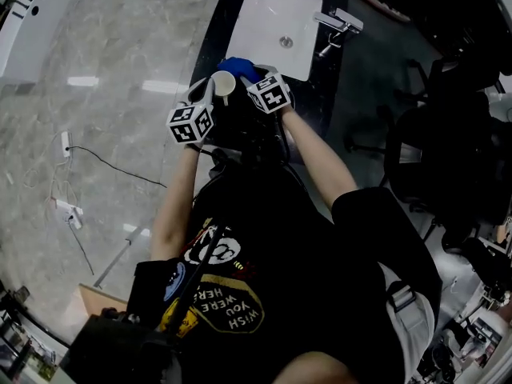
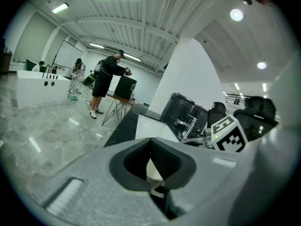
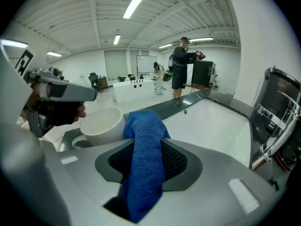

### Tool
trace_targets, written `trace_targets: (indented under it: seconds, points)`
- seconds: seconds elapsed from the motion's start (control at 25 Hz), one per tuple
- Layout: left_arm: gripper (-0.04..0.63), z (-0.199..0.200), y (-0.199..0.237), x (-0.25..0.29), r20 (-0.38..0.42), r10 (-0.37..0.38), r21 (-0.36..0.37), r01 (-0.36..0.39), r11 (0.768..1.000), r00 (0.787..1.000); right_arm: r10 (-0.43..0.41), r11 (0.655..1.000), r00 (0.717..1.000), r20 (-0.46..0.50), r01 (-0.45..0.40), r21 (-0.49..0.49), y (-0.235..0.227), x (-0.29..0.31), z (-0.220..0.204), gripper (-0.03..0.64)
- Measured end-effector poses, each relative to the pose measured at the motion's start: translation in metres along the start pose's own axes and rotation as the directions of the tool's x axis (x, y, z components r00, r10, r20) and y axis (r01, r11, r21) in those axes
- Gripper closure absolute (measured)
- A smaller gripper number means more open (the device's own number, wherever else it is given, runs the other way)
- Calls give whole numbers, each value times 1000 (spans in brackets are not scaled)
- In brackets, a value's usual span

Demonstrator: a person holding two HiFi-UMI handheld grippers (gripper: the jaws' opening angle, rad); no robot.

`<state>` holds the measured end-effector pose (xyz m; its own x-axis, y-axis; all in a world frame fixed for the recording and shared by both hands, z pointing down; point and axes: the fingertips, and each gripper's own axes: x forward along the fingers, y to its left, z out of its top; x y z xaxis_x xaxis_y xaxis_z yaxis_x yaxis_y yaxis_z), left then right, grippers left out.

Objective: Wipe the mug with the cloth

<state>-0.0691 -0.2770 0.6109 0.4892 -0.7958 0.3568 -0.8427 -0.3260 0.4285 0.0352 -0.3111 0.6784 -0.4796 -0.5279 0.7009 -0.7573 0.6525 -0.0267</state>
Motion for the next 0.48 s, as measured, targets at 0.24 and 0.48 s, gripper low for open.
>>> trace_targets:
  seconds: [0.24,0.48]
  points:
    - [591,-18,-9,8,-2,-93,-152,91,984,996,63,989,998,-10,-64,-130,53,-45,-25,460]
    - [591,-19,-11,4,15,-65,-157,66,985,998,38,993,999,-9,-38,-111,52,-70,-29,460]
